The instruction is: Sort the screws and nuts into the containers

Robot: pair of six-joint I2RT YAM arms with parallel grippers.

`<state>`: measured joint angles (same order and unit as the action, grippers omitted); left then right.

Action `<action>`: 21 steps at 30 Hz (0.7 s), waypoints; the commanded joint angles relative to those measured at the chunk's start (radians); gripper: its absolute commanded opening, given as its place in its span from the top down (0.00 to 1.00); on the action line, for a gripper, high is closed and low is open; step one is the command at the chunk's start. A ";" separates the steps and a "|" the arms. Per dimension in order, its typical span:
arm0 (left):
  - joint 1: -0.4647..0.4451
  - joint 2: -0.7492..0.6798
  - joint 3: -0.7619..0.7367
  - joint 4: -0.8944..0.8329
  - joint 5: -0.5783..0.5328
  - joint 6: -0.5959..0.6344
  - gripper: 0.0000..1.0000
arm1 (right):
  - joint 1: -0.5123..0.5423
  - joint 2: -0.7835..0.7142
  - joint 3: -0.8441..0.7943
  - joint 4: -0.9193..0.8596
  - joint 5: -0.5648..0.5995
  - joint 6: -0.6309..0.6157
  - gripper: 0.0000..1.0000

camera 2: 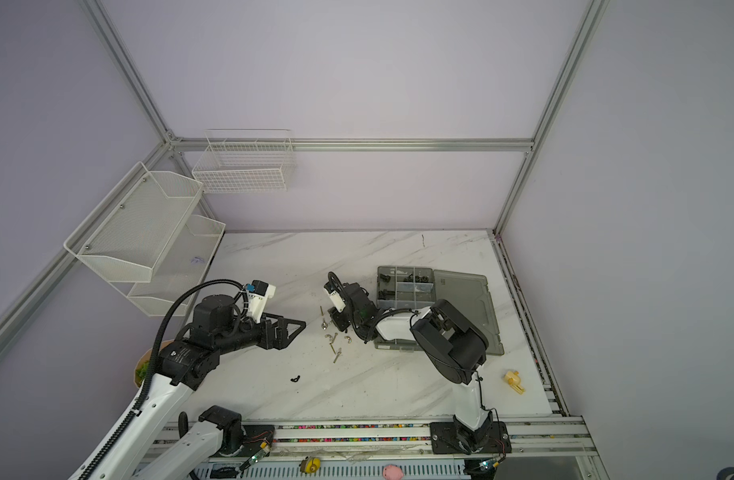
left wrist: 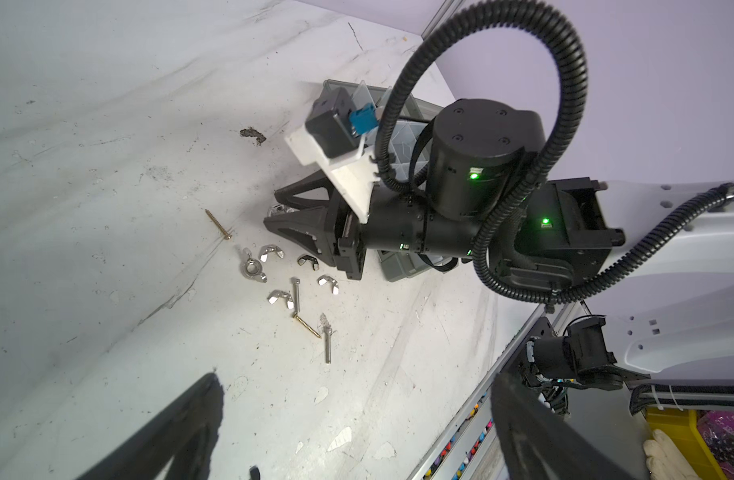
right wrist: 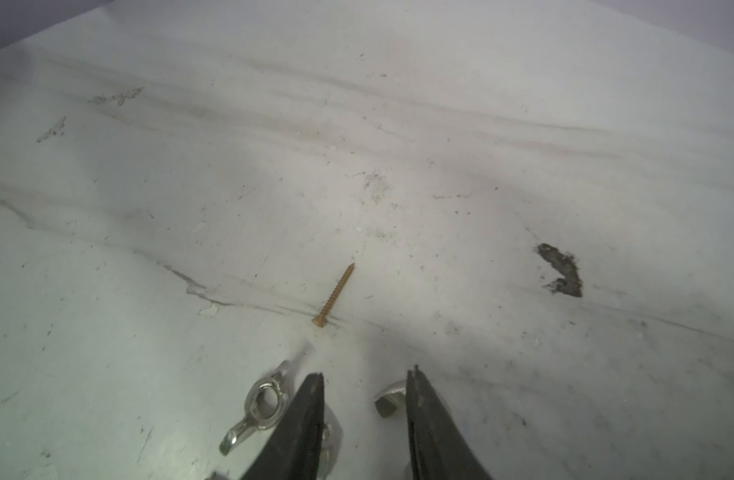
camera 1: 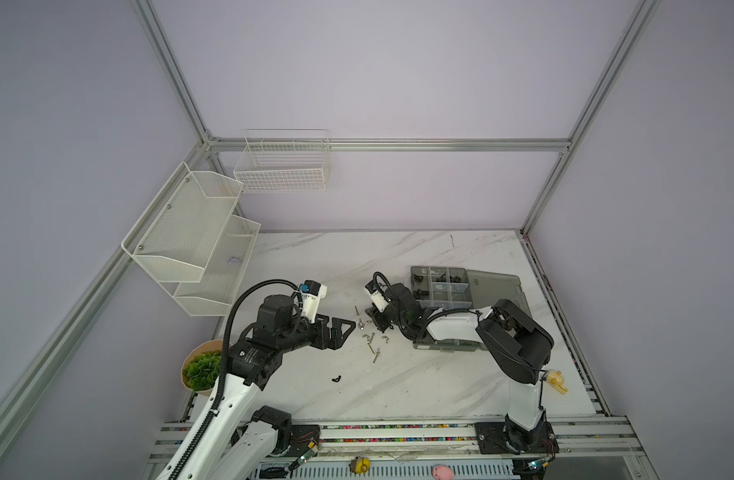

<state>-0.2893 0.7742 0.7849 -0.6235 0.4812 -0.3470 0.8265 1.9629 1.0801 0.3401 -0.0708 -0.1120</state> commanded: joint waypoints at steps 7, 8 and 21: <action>0.006 0.015 -0.025 0.004 0.013 0.020 0.00 | -0.003 0.077 0.091 -0.134 0.161 -0.017 0.61; 0.006 0.017 -0.024 0.004 0.018 0.020 0.00 | -0.004 0.075 0.087 -0.132 0.164 -0.015 0.62; 0.006 0.026 -0.023 0.005 0.022 0.020 0.00 | -0.003 0.078 0.093 -0.134 0.185 -0.006 0.80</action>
<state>-0.2886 0.7982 0.7849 -0.6243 0.4839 -0.3470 0.8242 2.0331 1.1671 0.2405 0.0910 -0.1135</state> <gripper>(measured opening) 0.995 0.210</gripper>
